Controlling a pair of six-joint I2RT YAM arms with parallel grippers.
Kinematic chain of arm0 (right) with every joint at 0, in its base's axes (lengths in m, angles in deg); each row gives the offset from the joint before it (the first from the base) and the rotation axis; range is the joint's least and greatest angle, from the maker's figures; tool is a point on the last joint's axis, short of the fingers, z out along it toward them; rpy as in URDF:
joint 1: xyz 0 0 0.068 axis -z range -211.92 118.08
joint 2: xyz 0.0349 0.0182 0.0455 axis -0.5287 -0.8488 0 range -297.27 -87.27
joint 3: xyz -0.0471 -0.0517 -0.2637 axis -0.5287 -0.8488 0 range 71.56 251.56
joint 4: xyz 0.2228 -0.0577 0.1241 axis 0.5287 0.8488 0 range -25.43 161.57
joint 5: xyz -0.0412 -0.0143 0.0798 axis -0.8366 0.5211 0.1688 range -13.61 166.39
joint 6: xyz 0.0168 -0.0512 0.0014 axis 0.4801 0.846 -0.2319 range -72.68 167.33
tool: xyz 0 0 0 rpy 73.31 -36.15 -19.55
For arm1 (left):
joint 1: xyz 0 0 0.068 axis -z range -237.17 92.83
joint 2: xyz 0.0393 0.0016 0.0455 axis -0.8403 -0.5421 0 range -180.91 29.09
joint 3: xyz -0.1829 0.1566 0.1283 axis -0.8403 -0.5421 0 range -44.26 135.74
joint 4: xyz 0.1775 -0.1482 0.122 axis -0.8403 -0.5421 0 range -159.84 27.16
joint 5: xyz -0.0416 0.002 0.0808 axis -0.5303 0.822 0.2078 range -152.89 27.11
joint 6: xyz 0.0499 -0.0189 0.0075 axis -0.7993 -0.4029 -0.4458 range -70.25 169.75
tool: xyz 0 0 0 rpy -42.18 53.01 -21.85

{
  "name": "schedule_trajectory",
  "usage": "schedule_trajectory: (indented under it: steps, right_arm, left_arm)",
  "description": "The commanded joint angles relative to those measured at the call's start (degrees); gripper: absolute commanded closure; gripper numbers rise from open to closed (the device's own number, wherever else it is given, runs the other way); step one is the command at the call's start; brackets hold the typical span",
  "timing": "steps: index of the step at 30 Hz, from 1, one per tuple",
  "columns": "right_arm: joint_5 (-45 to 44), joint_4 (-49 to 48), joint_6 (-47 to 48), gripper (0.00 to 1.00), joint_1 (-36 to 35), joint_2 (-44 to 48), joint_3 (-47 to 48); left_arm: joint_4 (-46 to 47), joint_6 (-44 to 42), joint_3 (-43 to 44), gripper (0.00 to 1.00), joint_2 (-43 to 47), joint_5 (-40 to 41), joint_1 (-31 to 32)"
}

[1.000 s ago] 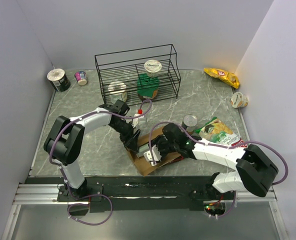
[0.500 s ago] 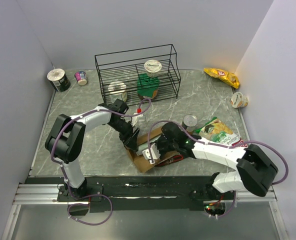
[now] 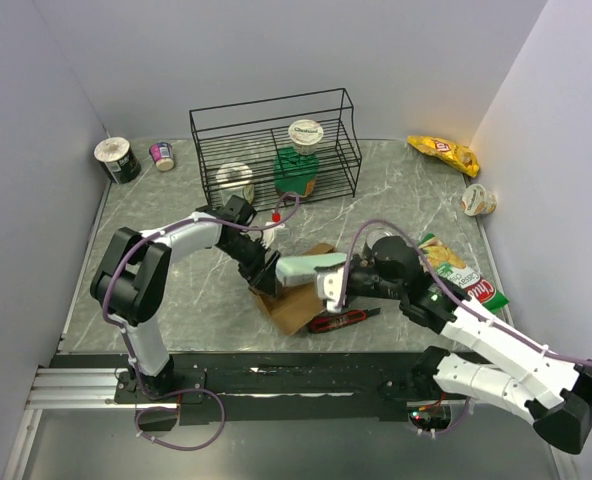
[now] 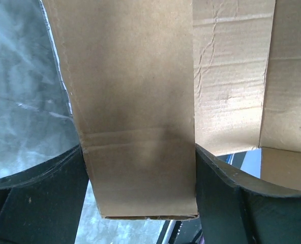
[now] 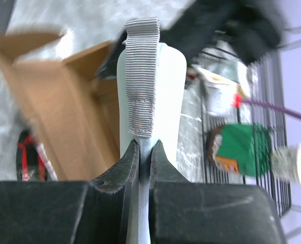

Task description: Unpack the express box

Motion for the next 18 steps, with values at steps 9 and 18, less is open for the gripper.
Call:
schedule_trajectory:
  steps: [9,18]
  right_arm:
    - [-18.46,-15.19,-31.09,1.0,12.74,-10.97,18.71]
    - [-18.46,-16.51,-34.17,1.0,14.86,-15.97,18.19]
  left_arm:
    - [6.99,4.78,-1.65,0.17,14.65,30.59,-0.99]
    - [6.56,1.98,-7.99,0.04,21.43,30.91,-0.73]
